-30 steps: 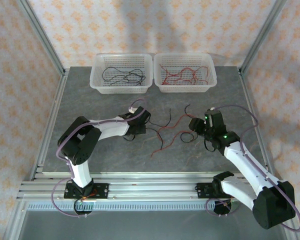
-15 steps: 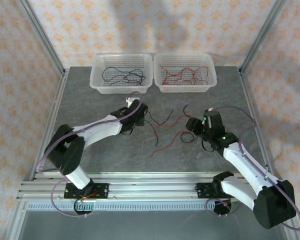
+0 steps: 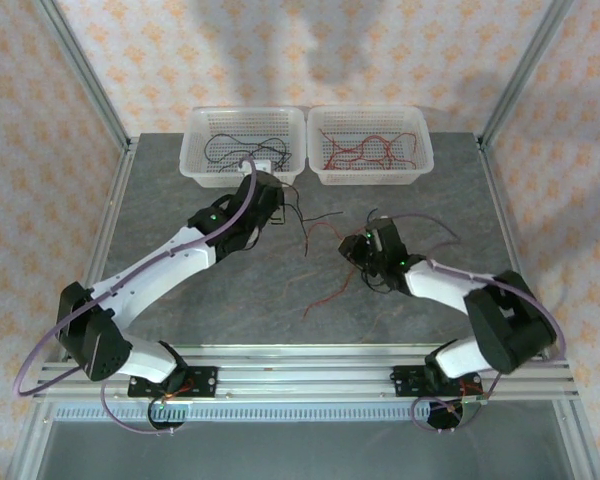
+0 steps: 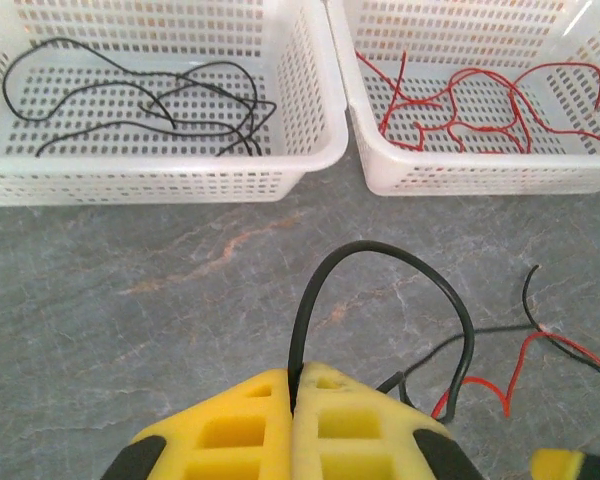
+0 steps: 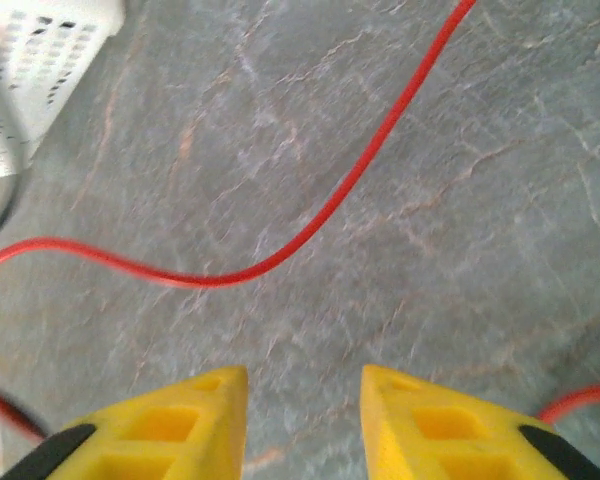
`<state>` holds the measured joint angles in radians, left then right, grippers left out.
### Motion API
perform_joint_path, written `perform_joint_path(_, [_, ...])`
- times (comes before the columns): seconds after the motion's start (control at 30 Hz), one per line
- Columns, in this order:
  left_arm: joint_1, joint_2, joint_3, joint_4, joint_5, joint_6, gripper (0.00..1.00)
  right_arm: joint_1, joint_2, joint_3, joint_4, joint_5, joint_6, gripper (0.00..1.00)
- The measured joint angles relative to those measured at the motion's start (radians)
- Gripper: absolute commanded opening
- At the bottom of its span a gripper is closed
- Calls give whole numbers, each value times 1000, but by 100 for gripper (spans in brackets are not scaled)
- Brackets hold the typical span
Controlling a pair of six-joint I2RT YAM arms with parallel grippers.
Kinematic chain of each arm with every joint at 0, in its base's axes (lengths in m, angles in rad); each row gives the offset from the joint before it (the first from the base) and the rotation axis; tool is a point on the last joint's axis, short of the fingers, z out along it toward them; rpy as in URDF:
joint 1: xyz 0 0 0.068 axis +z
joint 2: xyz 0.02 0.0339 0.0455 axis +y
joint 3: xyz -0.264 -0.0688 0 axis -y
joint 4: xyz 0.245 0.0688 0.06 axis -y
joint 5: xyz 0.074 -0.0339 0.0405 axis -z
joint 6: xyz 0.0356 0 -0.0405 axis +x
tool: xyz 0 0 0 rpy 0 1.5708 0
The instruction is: Untangle the cables
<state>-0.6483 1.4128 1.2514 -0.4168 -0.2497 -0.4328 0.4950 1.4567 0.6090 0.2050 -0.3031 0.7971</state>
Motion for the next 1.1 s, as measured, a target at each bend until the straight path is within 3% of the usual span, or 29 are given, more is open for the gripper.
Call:
perform_joint_path(0.3, [0,-72,16,-34,-30,21,0,0,235,101,158,58,107,36])
perform_joint_path(0.67, [0,-190,95,-121,-129,61,0,-85,307,160,155,122,115,36])
perform_joint_path(0.87, [14,-164,224,-156,-217,93,0,-90,206,129,83,124,37,38])
perform_joint_path(1.1, [89,14,398,-158,-257,134,0,-90,-96,89,-39,115,-105,41])
